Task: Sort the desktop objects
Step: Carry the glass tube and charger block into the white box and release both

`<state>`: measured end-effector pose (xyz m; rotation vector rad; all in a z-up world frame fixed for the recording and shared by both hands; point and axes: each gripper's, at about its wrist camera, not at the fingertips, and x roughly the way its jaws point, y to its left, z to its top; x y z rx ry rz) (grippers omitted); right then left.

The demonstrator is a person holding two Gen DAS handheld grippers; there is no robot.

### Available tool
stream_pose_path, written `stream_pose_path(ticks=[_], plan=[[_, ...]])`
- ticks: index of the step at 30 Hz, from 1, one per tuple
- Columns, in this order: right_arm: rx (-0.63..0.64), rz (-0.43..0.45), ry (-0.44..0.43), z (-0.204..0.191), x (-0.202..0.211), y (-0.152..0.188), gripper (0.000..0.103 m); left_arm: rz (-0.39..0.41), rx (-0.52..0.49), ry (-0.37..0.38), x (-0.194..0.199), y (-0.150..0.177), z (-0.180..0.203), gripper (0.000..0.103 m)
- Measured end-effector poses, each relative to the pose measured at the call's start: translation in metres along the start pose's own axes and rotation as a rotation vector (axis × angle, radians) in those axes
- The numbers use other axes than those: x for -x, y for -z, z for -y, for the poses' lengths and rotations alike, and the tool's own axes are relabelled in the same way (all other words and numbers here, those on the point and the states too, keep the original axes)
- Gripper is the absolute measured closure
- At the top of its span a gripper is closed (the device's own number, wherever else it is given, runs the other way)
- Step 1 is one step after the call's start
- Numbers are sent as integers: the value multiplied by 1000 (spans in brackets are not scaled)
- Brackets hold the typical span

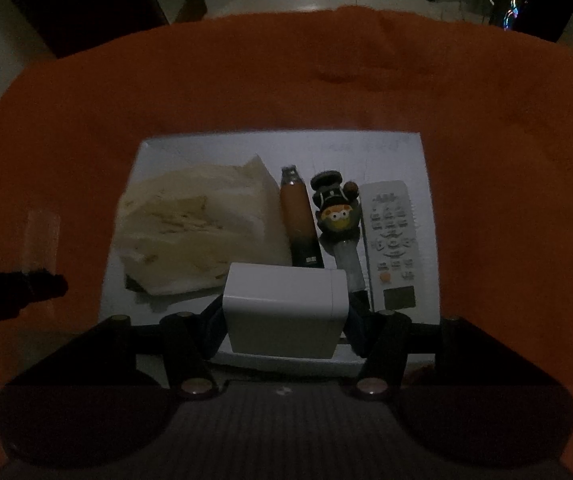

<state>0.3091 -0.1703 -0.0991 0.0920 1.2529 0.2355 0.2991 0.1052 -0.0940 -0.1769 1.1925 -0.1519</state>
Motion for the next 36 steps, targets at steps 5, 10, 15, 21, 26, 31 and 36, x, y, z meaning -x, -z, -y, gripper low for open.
stream_pose_path(ticks=[5, 10, 15, 21, 26, 31, 36], plan=[[7, 33, -14, -7, 37, 18, 42, 38, -34, 22, 41, 28, 18, 78], [24, 52, -42, -15, 72, 50, 42, 71, -67, 9, 74, 66, 38, 78], [55, 22, -76, -29, 92, 89, 42, 40, -72, 31, 87, 104, 52, 78], [78, -58, -86, -38, 79, 127, 42, -18, -81, 38, 75, 138, 65, 78], [74, -105, -7, -36, 41, 143, 42, -71, -72, 9, 48, 152, 69, 78], [61, -149, 73, -28, -1, 148, 42, -98, -82, -39, 12, 158, 75, 78], [51, -181, 122, -25, -28, 148, 42, -148, -82, -82, -20, 168, 80, 78]])
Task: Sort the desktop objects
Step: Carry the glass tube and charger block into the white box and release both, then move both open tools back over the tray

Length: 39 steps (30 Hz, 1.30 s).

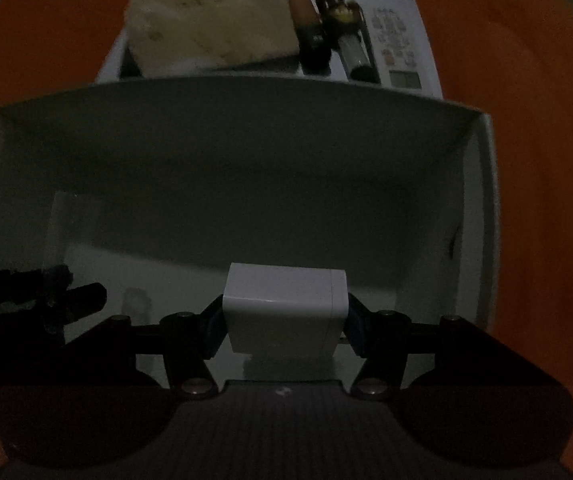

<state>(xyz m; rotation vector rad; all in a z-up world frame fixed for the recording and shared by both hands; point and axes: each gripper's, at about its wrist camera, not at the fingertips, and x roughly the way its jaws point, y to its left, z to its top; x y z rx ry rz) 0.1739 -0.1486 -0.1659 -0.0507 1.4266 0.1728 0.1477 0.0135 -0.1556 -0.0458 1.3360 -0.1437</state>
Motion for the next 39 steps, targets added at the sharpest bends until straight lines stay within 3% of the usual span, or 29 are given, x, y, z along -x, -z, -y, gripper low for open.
stream_pose_path(ticks=[9, 17, 27, 32, 39], plan=[[25, -121, -8, 2, -23, 30, 42, -142, -37, -22, -23, 41, 6, 78], [38, -216, 1, 4, -46, 40, 42, -152, -27, -40, -31, 41, 6, 78], [42, -197, 13, 0, -44, 33, 41, -173, -11, -62, -37, 43, 0, 77], [42, -186, -25, 4, -33, 31, 38, -165, -12, -57, -32, 47, -2, 77], [24, -158, -66, 17, -4, 38, 38, -75, -30, -40, -7, 43, -5, 74]])
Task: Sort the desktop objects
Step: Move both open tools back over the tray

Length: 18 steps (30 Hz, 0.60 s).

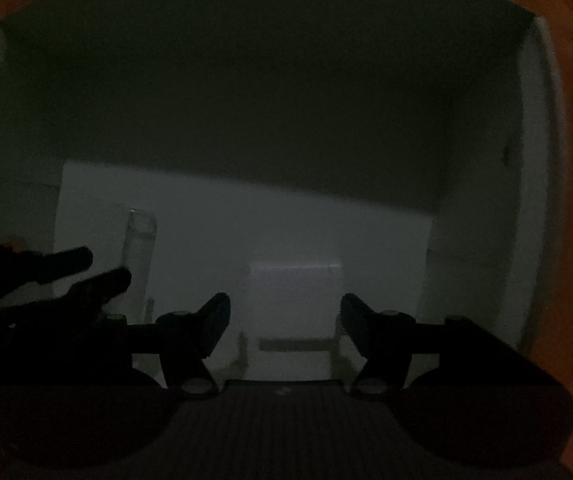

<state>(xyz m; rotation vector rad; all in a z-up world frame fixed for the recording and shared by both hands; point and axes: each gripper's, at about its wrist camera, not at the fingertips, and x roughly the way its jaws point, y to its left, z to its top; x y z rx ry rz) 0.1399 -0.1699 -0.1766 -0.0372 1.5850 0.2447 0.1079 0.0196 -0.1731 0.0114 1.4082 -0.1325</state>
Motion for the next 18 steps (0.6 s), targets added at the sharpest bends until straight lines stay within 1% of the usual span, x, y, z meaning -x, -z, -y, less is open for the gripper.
stream_pose_path(ticks=[2, 7, 8, 11, 14, 15, 16, 18], plan=[[-9, 28, -24, 3, 13, -1, 38, 23, 10, 12, 10, -5, -1, 74], [-35, 107, -63, 12, 45, -6, 38, 104, 40, 38, 36, -46, -6, 73], [-41, 122, -71, 15, 54, -10, 38, 118, 47, 41, 41, -49, -4, 73], [-63, 209, -91, 21, 87, -28, 38, 176, 62, 44, 59, -64, -11, 73], [-88, 312, -109, 30, 122, -46, 38, 207, 78, 55, 77, -84, -17, 73], [-95, 352, -122, 32, 134, -51, 38, 218, 79, 55, 82, -93, -20, 72], [-102, 383, -131, 34, 142, -57, 38, 235, 77, 51, 87, -100, -21, 68], [-110, 424, -136, 37, 154, -68, 38, 280, 67, 30, 93, -114, -21, 66]])
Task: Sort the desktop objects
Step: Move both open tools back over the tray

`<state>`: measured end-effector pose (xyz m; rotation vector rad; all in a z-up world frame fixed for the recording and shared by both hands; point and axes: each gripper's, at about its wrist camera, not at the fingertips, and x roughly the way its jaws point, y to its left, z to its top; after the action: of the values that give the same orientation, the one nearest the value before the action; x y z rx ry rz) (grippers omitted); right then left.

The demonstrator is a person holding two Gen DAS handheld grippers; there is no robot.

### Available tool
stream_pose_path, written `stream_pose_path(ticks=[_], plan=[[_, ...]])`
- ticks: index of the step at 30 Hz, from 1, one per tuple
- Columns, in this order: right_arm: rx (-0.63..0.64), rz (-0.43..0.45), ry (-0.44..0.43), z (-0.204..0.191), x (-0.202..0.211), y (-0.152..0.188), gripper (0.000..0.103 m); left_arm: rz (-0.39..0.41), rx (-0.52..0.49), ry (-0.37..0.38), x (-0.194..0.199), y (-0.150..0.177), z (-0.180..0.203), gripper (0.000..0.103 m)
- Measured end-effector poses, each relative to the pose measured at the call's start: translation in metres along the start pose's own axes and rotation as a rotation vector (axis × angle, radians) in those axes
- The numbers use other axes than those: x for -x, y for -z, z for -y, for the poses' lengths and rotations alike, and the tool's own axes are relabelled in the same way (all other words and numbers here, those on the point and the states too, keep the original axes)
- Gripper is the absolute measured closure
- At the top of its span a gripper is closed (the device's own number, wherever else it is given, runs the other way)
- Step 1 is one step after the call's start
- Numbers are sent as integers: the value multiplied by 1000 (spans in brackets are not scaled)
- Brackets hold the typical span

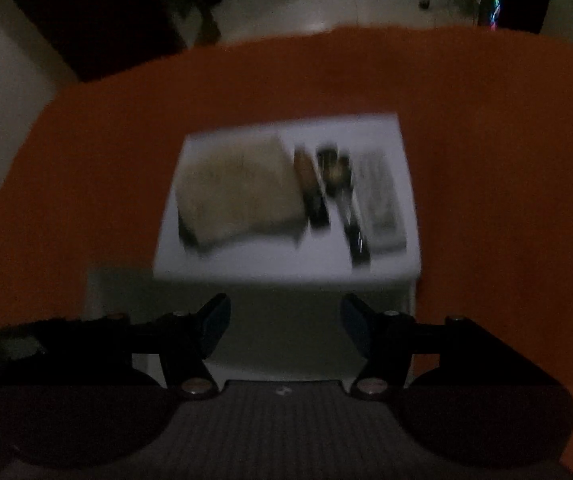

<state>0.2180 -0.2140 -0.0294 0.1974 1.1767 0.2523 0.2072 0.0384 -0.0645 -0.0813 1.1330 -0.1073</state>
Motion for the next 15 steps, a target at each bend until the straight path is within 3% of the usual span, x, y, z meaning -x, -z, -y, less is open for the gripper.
stream_pose_path(ticks=[6, 15], plan=[[42, 13, 35, -3, -27, -59, 39, 19, 23, -35, -37, -58, -6, 66], [58, -89, 122, 29, -99, -85, 39, -82, 54, -57, -90, -75, -25, 66]])
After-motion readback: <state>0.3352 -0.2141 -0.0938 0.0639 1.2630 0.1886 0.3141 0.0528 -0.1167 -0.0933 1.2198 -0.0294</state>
